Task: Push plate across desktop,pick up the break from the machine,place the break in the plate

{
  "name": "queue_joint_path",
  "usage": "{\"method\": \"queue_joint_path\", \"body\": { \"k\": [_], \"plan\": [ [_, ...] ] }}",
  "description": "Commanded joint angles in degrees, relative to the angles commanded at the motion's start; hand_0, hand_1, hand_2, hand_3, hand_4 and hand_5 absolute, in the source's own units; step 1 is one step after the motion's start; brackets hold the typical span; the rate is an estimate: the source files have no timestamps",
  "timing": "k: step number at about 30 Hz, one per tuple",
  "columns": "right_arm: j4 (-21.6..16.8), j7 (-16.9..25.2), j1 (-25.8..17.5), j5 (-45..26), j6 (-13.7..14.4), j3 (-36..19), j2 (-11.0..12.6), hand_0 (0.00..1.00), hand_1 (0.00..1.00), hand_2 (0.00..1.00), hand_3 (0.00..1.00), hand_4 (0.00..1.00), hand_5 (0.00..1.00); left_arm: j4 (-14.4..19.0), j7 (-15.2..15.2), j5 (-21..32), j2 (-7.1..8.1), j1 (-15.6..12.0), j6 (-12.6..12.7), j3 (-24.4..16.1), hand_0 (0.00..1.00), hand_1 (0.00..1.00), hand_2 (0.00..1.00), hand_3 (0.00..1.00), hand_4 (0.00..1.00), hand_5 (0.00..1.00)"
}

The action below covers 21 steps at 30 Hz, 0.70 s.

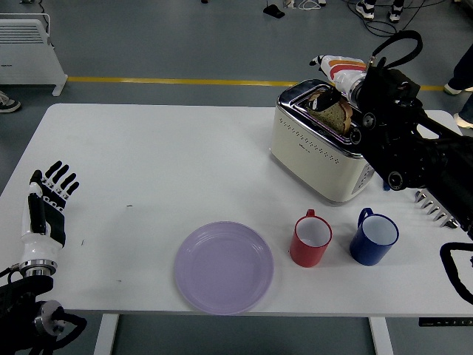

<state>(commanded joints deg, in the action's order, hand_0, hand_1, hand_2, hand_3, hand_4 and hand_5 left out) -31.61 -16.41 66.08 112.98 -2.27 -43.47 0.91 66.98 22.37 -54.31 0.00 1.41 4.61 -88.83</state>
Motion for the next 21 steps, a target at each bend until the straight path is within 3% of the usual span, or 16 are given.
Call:
{"method": "queue_joint_path", "body": {
  "k": [4,5,10,11,16,17,21],
  "plan": [
    [3.2,-0.6,0.6,0.7,0.5,0.4,-0.9,0.827,0.811,0.796,0.872,0.817,0.281,-0.1,0.0,0.0,0.0,-0.3,0.0,0.3,0.771,0.783,0.822,0.763,0.555,0.998],
    [4.0,-0.7,0.8,0.7,0.3,0.3,-0.9,0.722,0.732,0.704,0.82,0.796,0.279,-0.2,0.0,0.2,0.0,-0.3,0.0,0.3,0.77,0.783,0.822,0.764,0.555,0.998],
    [6.5,-1.0,1.5,0.4,0.2,0.8,-0.9,0.722,0.732,0.704,0.82,0.796,0.279,-0.2,0.0,0.6,0.0,-0.4,0.0,0.4,0.77,0.783,0.822,0.764,0.555,0.998],
    [6.7,-1.1,1.6,0.4,0.3,1.0,-0.9,0.642,0.675,0.628,0.792,0.789,0.273,-0.3,0.0,0.6,0.0,-0.4,0.0,0.5,0.77,0.783,0.822,0.764,0.555,0.998],
    [8.2,-1.5,2.2,-1.7,-0.4,2.0,-0.9,0.642,0.675,0.628,0.792,0.789,0.273,-0.4,0.0,0.5,0.0,-0.2,0.1,0.4,0.77,0.781,0.822,0.764,0.552,0.998],
    [8.3,-1.6,2.2,-2.0,-0.5,2.0,-0.9,0.57,0.625,0.582,0.744,0.774,0.266,-0.4,0.0,0.5,0.0,-0.2,0.1,0.4,0.77,0.781,0.822,0.764,0.552,0.998],
    [7.8,-1.3,2.2,-6.7,-0.9,3.0,-0.9,0.57,0.625,0.582,0.744,0.774,0.266,-0.9,0.0,0.5,0.0,-0.1,0.2,0.1,0.77,0.781,0.822,0.764,0.552,0.998]
  ]
}}
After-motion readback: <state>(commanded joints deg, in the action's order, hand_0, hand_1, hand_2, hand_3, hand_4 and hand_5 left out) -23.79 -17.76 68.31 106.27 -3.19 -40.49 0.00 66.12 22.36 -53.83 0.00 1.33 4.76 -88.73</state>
